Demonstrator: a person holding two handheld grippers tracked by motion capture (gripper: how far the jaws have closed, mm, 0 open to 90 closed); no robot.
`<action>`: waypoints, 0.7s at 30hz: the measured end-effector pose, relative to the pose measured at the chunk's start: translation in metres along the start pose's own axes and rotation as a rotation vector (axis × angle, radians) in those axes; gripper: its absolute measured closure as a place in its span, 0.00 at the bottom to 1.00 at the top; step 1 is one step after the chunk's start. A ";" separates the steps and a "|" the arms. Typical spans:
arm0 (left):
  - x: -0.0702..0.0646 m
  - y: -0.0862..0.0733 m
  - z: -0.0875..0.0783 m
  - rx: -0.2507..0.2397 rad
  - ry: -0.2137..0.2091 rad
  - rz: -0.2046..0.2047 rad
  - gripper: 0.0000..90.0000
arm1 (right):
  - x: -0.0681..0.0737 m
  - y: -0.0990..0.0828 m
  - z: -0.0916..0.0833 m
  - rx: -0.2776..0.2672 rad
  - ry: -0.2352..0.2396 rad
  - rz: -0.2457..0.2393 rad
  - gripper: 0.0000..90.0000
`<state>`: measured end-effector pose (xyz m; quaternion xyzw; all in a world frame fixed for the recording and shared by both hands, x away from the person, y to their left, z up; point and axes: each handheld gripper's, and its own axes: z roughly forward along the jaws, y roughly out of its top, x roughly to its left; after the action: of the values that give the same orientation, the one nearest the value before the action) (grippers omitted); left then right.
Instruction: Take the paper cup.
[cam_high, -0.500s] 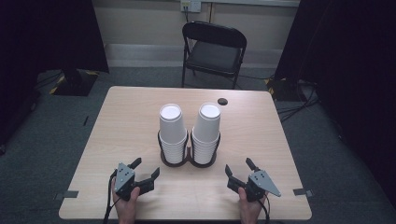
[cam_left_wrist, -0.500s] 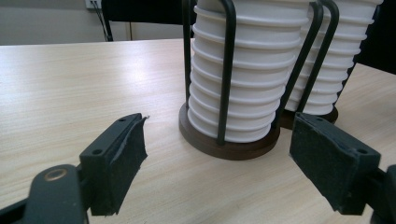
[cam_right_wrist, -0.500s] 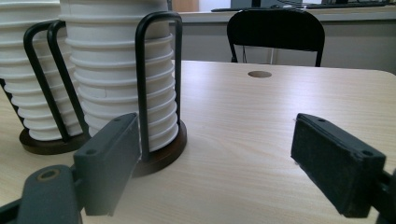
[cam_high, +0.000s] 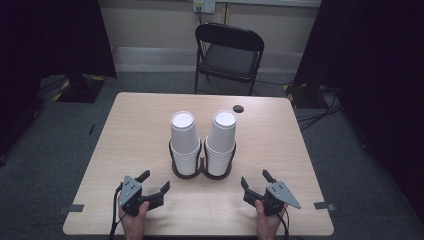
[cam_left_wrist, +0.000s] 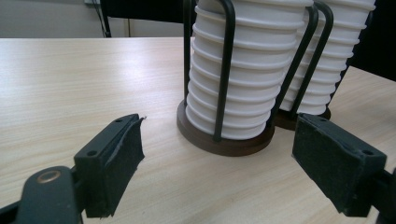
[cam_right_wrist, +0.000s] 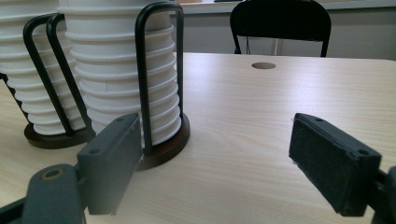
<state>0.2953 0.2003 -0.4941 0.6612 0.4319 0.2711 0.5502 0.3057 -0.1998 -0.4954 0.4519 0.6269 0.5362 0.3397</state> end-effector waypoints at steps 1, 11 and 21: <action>-0.001 0.000 -0.002 -0.004 -0.001 -0.010 0.18 | 0.000 0.000 0.000 0.001 -0.001 -0.003 0.19; -0.016 0.010 -0.001 0.048 -0.048 0.001 0.22 | 0.003 0.000 0.001 0.013 -0.003 -0.023 0.20; -0.034 0.024 0.001 0.052 -0.106 0.081 0.22 | 0.002 0.000 0.001 0.017 0.007 -0.015 0.21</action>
<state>0.2864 0.1697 -0.4673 0.7056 0.3820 0.2463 0.5437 0.3061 -0.1980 -0.4951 0.4479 0.6360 0.5300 0.3376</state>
